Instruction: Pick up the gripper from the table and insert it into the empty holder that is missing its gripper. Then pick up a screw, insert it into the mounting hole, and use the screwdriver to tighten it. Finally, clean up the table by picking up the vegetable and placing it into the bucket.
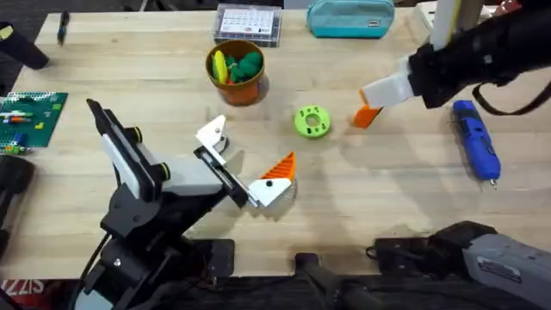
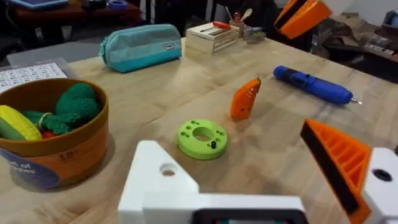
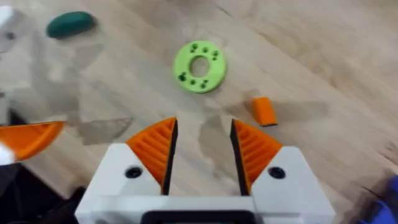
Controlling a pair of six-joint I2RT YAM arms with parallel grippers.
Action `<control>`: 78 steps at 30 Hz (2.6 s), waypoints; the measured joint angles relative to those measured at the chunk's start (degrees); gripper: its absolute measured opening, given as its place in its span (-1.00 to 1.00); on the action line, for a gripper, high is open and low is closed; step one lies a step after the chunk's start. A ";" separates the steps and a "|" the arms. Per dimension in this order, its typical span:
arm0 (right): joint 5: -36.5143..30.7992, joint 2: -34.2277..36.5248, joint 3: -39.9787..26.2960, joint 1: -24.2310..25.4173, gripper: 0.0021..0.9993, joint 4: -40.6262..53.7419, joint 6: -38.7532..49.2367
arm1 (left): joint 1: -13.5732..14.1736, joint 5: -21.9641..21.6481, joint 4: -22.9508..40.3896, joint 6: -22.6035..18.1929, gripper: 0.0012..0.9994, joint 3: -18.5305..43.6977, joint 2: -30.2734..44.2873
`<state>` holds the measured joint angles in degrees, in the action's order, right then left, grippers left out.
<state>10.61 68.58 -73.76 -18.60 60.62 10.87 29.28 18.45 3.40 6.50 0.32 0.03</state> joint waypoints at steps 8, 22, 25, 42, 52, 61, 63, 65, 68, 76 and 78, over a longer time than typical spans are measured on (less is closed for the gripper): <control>-3.77 3.08 9.15 5.13 0.07 -6.87 4.31 | 0.00 -0.04 0.00 0.00 0.98 0.00 0.00; -5.14 11.32 10.19 10.00 0.07 -10.12 8.30 | 0.00 -0.04 0.00 0.00 0.98 0.00 0.00; -4.75 14.41 10.19 9.94 0.07 -10.06 9.08 | 0.00 -0.04 0.00 0.00 0.98 0.00 0.00; -5.01 19.30 10.19 9.94 0.07 -12.46 10.21 | 0.00 -0.04 0.00 0.00 0.98 0.00 0.00; -4.57 19.28 10.19 9.94 0.07 -12.42 10.21 | 0.00 -0.04 0.00 0.00 0.98 0.00 0.00; -4.37 19.30 10.19 9.94 0.07 -12.35 10.43 | 0.00 -0.04 0.00 0.00 0.98 0.00 0.00; -4.37 19.30 10.19 9.94 0.07 -12.35 10.45 | 0.00 -0.04 0.00 -0.02 0.98 0.00 0.00; -4.37 19.30 10.19 9.94 0.07 -12.35 10.45 | 0.00 -0.04 0.00 0.00 0.98 0.00 0.00; -4.35 19.71 10.19 9.94 0.07 -12.35 10.45 | 0.00 -0.04 0.00 0.00 0.98 0.00 0.00; -4.35 21.42 10.19 9.94 0.07 -12.53 10.48 | 0.00 -0.04 0.00 0.00 0.98 0.00 0.00; -4.35 21.44 10.19 9.94 0.07 -12.64 10.45 | 0.00 -0.04 0.00 0.00 0.98 0.00 0.00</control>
<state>6.26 90.02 -63.57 -8.67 47.99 21.32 29.28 18.41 3.40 6.50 0.32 0.03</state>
